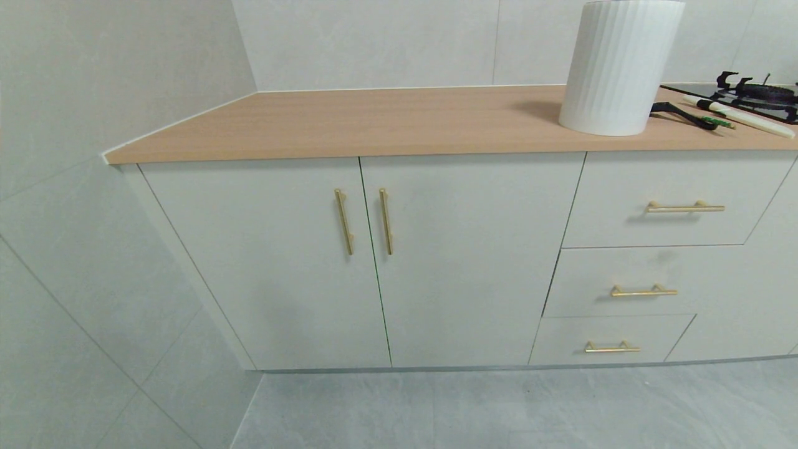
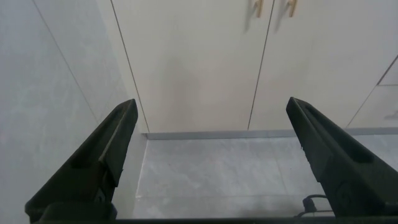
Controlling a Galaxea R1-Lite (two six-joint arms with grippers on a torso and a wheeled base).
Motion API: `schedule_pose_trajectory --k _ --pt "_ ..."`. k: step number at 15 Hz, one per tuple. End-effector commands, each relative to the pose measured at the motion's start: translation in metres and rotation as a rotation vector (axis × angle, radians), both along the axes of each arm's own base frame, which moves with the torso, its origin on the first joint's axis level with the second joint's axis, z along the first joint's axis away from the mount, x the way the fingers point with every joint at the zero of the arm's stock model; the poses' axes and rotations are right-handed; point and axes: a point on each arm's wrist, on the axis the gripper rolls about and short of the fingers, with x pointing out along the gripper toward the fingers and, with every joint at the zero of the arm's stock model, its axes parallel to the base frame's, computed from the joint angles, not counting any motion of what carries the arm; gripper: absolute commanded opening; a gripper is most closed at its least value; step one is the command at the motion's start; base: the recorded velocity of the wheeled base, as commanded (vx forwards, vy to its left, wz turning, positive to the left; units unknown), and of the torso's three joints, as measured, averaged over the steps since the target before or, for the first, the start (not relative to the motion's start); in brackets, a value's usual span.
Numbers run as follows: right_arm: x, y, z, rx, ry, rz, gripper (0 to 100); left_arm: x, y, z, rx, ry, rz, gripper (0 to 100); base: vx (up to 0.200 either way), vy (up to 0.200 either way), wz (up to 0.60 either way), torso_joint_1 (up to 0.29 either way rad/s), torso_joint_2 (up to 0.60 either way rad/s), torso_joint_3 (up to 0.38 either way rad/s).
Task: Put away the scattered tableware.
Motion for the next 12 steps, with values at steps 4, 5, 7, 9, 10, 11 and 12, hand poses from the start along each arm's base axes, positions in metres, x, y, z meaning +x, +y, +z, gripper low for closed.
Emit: schedule_pose_trajectory --k 4,5,7,9,10,11,12 --pt "0.0002 0.0000 0.0000 -0.001 0.003 0.001 100 0.0001 0.0000 0.0001 -0.002 0.000 0.001 100 0.000 -0.200 0.00 0.005 0.00 0.001" --pt "0.0002 0.0000 0.0000 -0.001 0.003 0.001 100 0.0001 0.0000 0.0001 -0.003 0.000 0.002 100 0.000 -0.200 0.00 0.002 0.00 0.002" --pt "0.0002 0.0000 0.0000 -0.001 0.003 0.001 100 0.0001 0.0000 0.0001 -0.002 0.000 0.002 100 0.000 -0.200 0.00 0.002 0.00 0.000" --pt "0.0002 0.0000 0.0000 -0.001 0.003 0.001 100 0.0001 0.0000 0.0001 -0.002 0.000 0.002 100 0.000 -0.200 0.00 0.005 0.01 0.002" --pt "0.0002 0.0000 0.0000 -0.003 0.003 0.001 100 0.0001 0.0000 0.0001 -0.002 0.000 0.002 100 0.000 -0.200 0.00 -0.002 0.00 -0.002" --pt "0.0002 0.0000 0.0000 -0.003 0.003 0.001 100 0.0001 0.0000 0.0001 -0.002 0.000 0.002 100 0.000 -0.200 0.00 -0.002 0.00 -0.007" --pt "0.0002 0.0000 0.0000 -0.003 0.003 0.001 100 0.0001 0.0000 0.0001 -0.002 0.000 0.002 100 0.000 -0.200 0.00 0.007 0.01 -0.002"
